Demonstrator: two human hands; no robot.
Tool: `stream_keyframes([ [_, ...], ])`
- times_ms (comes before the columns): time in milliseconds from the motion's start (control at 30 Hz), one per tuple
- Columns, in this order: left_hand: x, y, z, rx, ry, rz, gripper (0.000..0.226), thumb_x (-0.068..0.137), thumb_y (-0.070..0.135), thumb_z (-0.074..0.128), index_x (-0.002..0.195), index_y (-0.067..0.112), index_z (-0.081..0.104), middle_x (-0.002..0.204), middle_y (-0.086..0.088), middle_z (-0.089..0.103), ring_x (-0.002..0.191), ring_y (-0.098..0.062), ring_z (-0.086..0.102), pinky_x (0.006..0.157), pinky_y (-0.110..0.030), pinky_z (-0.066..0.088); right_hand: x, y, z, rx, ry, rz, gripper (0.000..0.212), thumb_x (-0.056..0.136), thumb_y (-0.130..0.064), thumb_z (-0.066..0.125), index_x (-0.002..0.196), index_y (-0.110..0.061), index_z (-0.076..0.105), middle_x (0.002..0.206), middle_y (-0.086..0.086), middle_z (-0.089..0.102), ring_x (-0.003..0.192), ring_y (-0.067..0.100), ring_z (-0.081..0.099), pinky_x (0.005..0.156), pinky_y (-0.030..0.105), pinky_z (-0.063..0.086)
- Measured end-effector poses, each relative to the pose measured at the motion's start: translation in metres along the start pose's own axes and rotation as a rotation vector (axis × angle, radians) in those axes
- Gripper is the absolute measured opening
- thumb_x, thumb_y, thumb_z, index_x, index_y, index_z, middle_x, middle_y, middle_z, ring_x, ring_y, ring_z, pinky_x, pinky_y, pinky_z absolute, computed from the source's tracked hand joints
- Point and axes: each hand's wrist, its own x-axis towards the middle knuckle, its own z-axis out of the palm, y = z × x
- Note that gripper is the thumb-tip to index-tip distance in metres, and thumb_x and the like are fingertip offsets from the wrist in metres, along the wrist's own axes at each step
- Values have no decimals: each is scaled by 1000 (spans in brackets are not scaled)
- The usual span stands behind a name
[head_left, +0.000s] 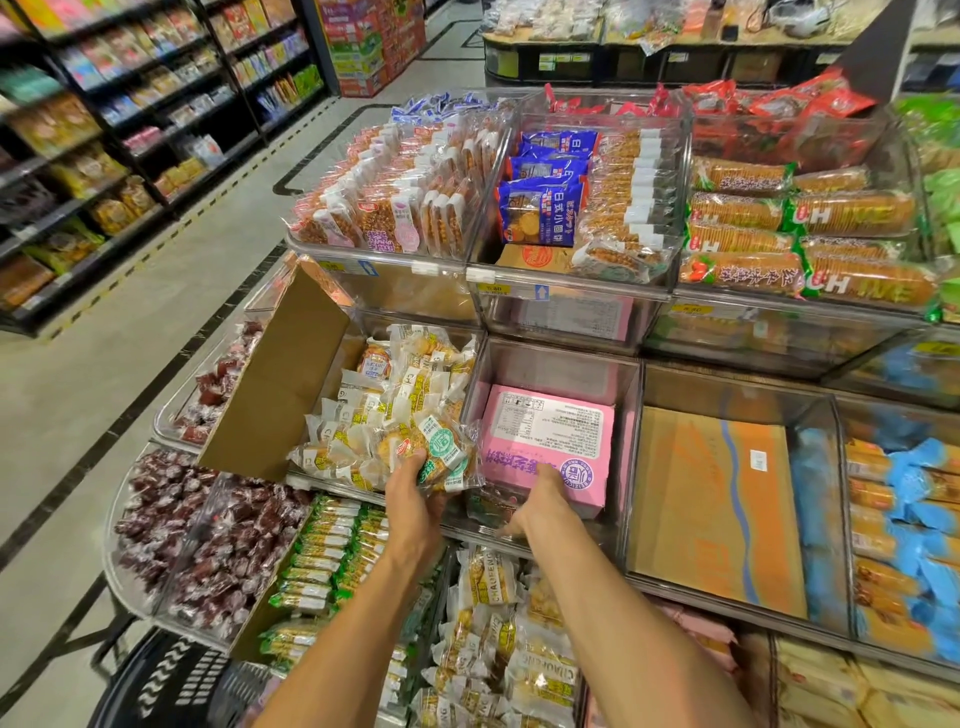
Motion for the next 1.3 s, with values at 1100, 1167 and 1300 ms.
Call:
stream_keyframes([
  [1100,12,-8,-5,30,-24,38,21,105,22,56,113,7,67,109,-14,72,92,-24,67,58,-30,53,-29,3,-16,-248,-49,-158,43,100,-28,68,131,-5,49,135,21,50,137,43,48,115,54,43],
  [1167,12,-9,-7,55,-12,29,21,105,24,58,109,7,70,111,-15,72,97,-27,65,68,-35,51,-26,0,-24,-248,-66,-154,34,100,-23,67,125,-4,53,138,22,55,130,44,55,112,56,46],
  [1300,11,-7,-6,73,-19,46,30,105,25,59,120,2,69,122,-24,71,107,-36,64,83,-45,51,-20,3,-21,-278,-121,-146,30,102,-15,63,127,-2,53,134,32,52,128,48,54,106,59,51],
])
